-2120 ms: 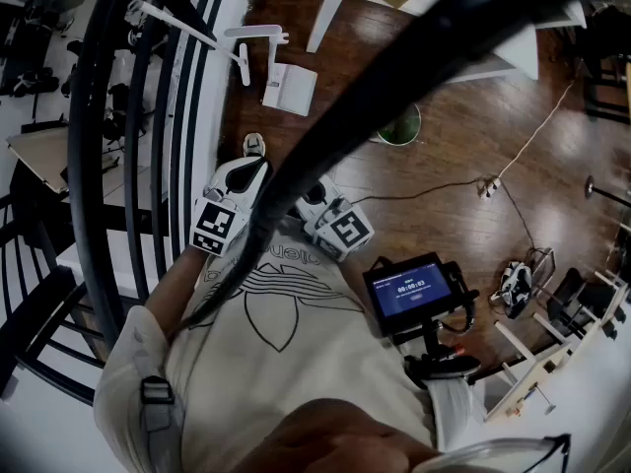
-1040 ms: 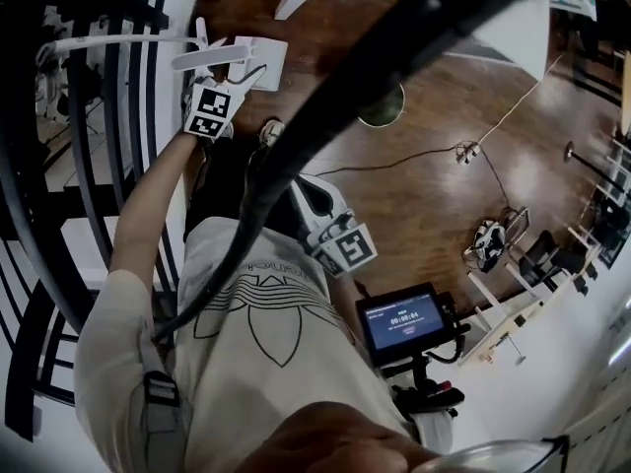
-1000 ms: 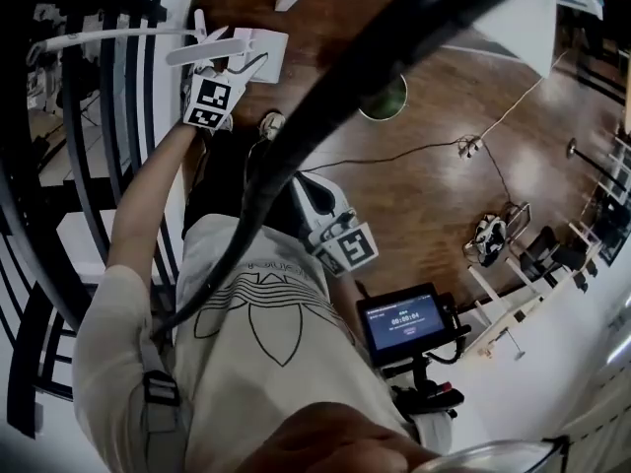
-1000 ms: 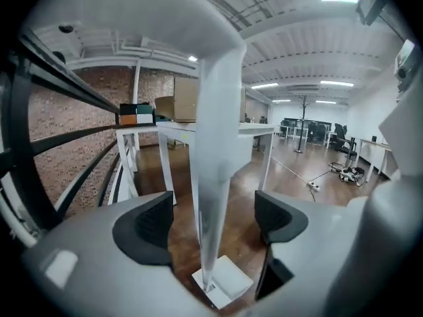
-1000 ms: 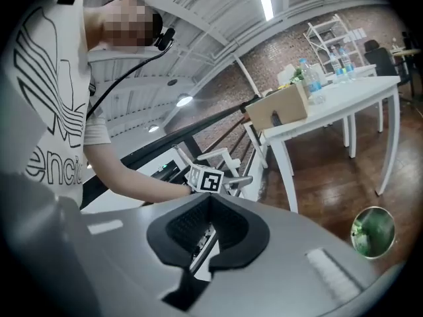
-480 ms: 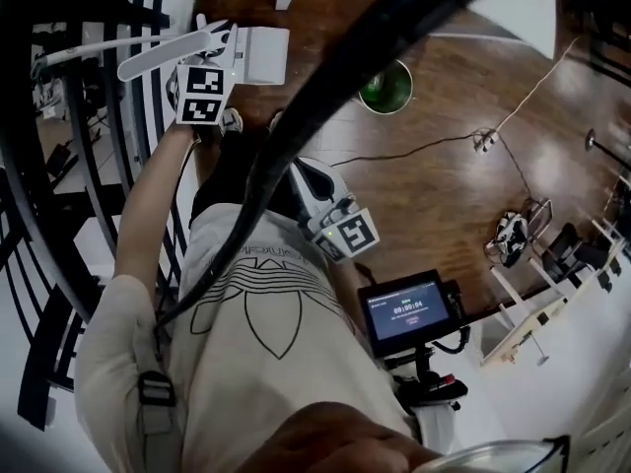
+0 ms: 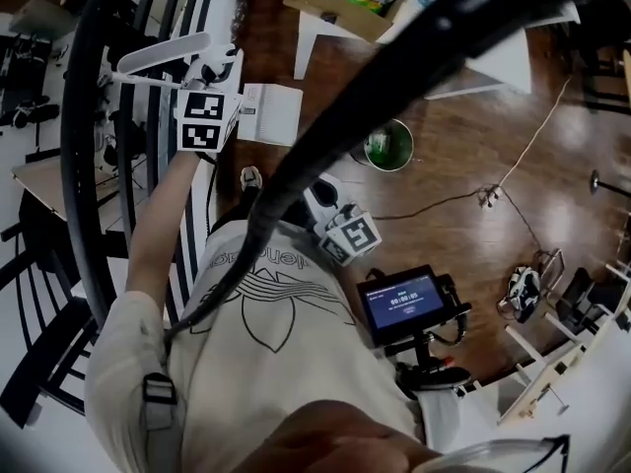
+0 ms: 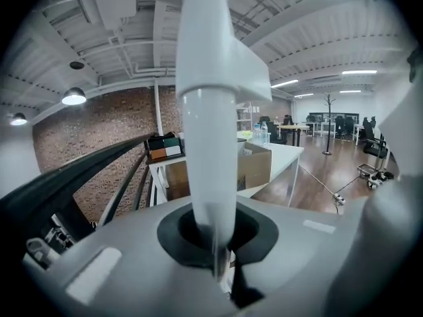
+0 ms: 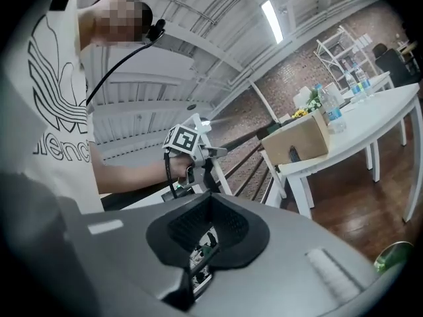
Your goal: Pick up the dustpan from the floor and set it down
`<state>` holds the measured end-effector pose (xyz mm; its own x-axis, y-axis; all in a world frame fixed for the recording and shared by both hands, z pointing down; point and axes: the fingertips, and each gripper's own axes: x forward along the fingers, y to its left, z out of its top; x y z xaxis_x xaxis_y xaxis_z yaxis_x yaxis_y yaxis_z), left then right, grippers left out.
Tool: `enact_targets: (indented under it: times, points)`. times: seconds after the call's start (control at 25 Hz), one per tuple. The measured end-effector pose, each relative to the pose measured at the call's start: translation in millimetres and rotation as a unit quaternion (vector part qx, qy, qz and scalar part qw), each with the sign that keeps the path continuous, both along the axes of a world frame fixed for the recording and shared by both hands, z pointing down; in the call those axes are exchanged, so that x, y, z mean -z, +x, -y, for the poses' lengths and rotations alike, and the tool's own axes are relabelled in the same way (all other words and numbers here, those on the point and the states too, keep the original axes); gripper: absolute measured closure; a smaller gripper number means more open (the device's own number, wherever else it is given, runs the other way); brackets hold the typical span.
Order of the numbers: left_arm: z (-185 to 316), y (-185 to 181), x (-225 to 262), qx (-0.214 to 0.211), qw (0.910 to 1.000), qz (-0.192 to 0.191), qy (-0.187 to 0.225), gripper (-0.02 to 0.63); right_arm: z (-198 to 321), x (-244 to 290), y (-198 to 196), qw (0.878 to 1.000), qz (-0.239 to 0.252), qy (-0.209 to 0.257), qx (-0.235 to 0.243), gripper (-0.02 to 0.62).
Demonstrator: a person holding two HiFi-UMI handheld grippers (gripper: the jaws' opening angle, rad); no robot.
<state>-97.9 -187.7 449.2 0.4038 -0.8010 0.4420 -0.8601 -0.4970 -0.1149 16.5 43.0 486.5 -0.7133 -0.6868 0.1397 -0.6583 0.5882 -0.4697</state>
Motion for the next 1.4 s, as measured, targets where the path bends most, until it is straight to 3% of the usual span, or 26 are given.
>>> enact_targets:
  times: [0.16, 0.32, 0.48, 0.68, 0.92, 1.12, 1.16, 1.2, 1.32, 1.4]
  points:
    - [1.1, 4.8, -28.7, -0.009, 0.9997, 0.010, -0.022, 0.584, -6.9, -6.8, -10.6, 1.000, -0.003, -0.010, 0.016, 0.592]
    - [3.2, 3.2, -88.7, -0.018, 0.9983, 0.025, -0.050, 0.583, -6.8, -20.4, -18.0, 0.999, -0.018, -0.019, 0.025, 0.592]
    - [-8.7, 4.6, -144.1, -0.036, 0.9955, 0.031, -0.082, 0.582, -14.1, -21.3, -8.6, 0.999, -0.029, -0.042, -0.003, 0.593]
    - [-12.8, 16.8, -202.8, -0.027, 0.9952, 0.034, -0.088, 0.584, -28.9, -44.3, 23.1, 0.996, -0.040, -0.075, -0.036, 0.592]
    - [-19.4, 28.6, -242.9, -0.053, 0.9914, 0.042, -0.113, 0.583, -37.5, -48.5, 23.9, 0.993, -0.051, -0.096, -0.036, 0.592]
    - [-35.6, 32.1, -258.9, -0.065, 0.9891, 0.061, -0.118, 0.579, -39.1, -47.1, 23.4, 0.995, -0.046, -0.086, -0.031, 0.592]
    - [-38.2, 25.3, -259.8, -0.063, 0.9880, 0.067, -0.124, 0.568, -37.1, -45.4, 19.7, 0.995, -0.044, -0.086, -0.029, 0.592]
    - [-40.8, 17.4, -260.5, -0.061, 0.9868, 0.075, -0.130, 0.517, -34.5, -43.3, 15.5, 0.995, -0.042, -0.086, -0.026, 0.592]
    - [-53.7, -4.8, -256.7, -0.048, 0.9869, 0.077, -0.133, 0.278, -28.3, -39.1, 8.3, 0.996, -0.036, -0.080, -0.015, 0.592]
    - [-76.1, -16.2, -255.1, -0.040, 0.9877, 0.069, -0.134, 0.200, -25.9, -34.5, 7.7, 0.997, -0.029, -0.063, -0.012, 0.592]
